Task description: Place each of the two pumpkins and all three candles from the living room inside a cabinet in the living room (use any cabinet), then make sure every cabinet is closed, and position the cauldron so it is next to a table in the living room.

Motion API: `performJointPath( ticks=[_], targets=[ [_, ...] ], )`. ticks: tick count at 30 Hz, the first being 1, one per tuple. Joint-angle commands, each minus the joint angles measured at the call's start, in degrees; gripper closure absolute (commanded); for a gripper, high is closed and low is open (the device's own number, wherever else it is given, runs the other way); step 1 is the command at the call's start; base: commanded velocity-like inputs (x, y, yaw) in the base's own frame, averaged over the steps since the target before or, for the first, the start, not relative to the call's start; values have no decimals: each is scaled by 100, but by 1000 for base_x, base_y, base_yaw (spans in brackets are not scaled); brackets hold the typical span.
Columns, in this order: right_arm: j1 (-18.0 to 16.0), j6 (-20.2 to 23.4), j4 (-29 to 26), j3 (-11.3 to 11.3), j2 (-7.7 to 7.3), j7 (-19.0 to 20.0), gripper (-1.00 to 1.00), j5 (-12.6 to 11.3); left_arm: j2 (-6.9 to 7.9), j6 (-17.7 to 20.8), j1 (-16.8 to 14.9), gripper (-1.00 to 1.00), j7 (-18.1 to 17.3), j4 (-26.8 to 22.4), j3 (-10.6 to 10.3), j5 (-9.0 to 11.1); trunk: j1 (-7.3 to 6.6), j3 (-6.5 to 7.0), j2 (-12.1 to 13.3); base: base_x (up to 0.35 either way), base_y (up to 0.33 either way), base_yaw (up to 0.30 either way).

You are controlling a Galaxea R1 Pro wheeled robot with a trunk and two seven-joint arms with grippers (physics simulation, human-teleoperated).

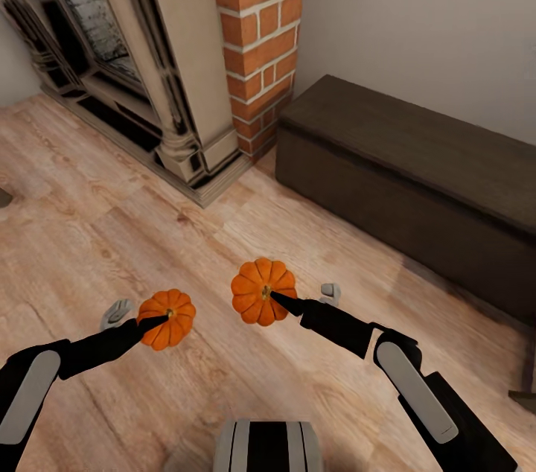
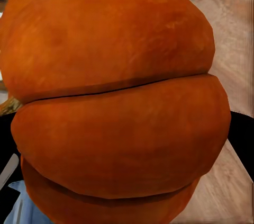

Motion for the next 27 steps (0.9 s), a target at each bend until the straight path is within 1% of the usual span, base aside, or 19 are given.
performJointPath(
  ticks=[1,5,14,16,17,19,20,23,27],
  targets=[
    [-5,19,0,5,-3,-6,100,-31,0,26,-1,100,-35,-3,10,-35,-7,20,0,-325,0,-272],
    [-5,19,6,5,-2,-6,100,-30,0,27,-1,100,-35,2,10,-35,-17,108,5,-220,0,-272],
    [-5,17,77,5,-2,-6,100,-39,4,22,-1,100,-35,4,15,-35,-40,308,17,-22,0,-273],
    [-5,3,77,5,-2,-6,100,-39,4,23,-1,100,-35,9,69,-35,-45,352,20,-1,0,-273],
    [-5,-31,77,5,-6,-6,100,-39,2,25,-1,100,-35,16,150,-35,-48,374,21,0,0,-273],
    [-5,-64,78,5,-9,-6,100,-39,10,26,-1,100,-35,30,241,-35,-53,419,24,0,0,-273],
    [-5,-72,77,5,-10,-6,100,-39,27,25,-1,100,-35,38,272,-35,-56,441,25,0,0,-273],
    [-5,-84,79,5,-11,-6,100,-39,172,28,-1,100,-42,60,319,-14,-63,507,29,0,0,-273],
    [-5,-86,79,5,-11,-6,100,-39,221,30,-1,100,-43,65,383,-9,-74,596,35,0,0,-273]
  ],
)
